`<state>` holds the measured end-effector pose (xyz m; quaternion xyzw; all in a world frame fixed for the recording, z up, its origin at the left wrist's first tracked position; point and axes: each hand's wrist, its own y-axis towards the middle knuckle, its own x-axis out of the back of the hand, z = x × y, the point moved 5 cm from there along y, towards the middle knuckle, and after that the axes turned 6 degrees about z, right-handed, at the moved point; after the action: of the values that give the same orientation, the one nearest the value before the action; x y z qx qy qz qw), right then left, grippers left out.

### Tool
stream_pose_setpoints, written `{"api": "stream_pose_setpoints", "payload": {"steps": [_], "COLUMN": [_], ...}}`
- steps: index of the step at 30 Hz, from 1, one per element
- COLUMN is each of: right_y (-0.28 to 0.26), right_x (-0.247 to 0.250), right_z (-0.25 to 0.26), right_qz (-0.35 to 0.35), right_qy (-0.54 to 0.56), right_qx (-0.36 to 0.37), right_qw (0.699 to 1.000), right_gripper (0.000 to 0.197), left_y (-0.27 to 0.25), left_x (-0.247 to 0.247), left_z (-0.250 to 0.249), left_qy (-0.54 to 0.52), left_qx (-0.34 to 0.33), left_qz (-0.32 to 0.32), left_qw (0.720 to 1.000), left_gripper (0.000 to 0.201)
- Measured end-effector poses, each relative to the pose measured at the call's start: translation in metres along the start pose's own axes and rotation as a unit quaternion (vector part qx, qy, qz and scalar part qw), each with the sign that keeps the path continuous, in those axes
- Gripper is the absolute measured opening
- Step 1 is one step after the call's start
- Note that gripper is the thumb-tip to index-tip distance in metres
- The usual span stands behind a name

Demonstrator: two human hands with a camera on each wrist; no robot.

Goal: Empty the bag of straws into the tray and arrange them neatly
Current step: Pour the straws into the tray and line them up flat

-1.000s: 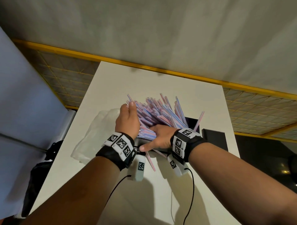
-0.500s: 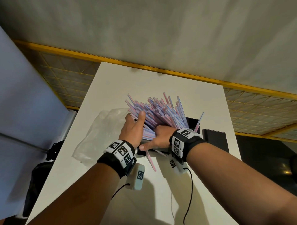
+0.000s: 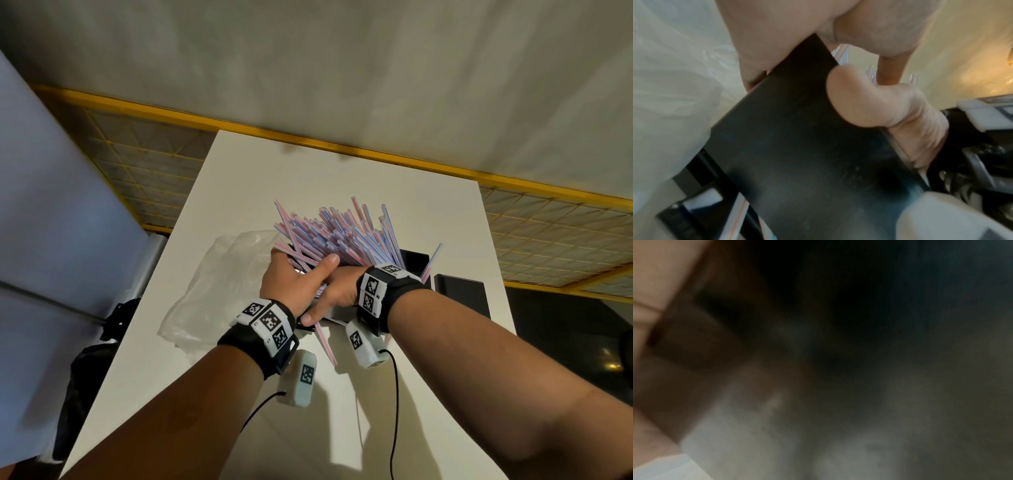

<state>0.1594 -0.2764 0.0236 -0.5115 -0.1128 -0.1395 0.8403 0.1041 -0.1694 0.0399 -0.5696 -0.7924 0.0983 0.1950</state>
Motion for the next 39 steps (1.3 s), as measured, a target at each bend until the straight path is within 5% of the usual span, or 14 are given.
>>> {"api": "stream_pose_setpoints", "payload": {"steps": [4,8,12,14,16,20,24,31,33,36,39], "right_y": [-0.003,-0.003,-0.005,-0.008,-0.011,-0.021,-0.034,-0.105,-0.132,-0.155,-0.132], "right_x": [0.007,0.01,0.007,0.007,0.008,0.002,-0.009,-0.01,0.013,0.054,0.066], "right_z": [-0.006,-0.004,-0.003,-0.002,-0.002,-0.001,0.003,0.008,-0.013,-0.075,-0.122], "right_qz": [-0.022,-0.052,-0.051,-0.058,-0.084,-0.155,-0.237,-0.341,-0.443,-0.558,-0.471], "right_qy": [-0.032,-0.051,-0.041,-0.058,-0.088,-0.133,-0.199,-0.165,-0.098,0.045,0.105], "right_qx": [-0.03,-0.037,-0.01,-0.008,-0.005,0.037,0.065,0.191,0.164,0.021,-0.111], "right_qw": [0.999,0.997,0.998,0.997,0.993,0.978,0.949,0.905,0.876,0.828,0.869], "right_gripper": [0.102,0.075,0.097,0.076,0.061,0.089,0.082,0.031,0.021,0.037,0.066], "left_y": [0.002,0.008,0.015,0.019,0.018,0.006,0.004,-0.001,-0.004,-0.004,-0.001], "left_x": [0.017,0.039,0.053,0.053,0.052,0.047,0.038,0.021,0.018,0.019,0.015], "left_z": [-0.009,-0.034,-0.057,-0.056,-0.051,-0.042,-0.03,-0.017,-0.015,-0.015,-0.014], "left_qy": [-0.066,-0.132,-0.024,0.043,0.064,0.088,0.113,0.141,0.089,0.008,-0.007], "left_qx": [-0.036,-0.071,-0.111,-0.098,-0.087,-0.066,-0.051,-0.036,-0.026,-0.011,-0.003], "left_qz": [-0.09,-0.124,-0.158,-0.154,-0.154,-0.14,-0.116,-0.072,-0.07,-0.089,-0.08], "left_qw": [0.993,0.981,0.981,0.982,0.982,0.984,0.985,0.987,0.993,0.996,0.997], "left_gripper": [0.083,0.072,0.034,0.024,0.029,0.041,0.045,0.048,0.052,0.053,0.057]}}
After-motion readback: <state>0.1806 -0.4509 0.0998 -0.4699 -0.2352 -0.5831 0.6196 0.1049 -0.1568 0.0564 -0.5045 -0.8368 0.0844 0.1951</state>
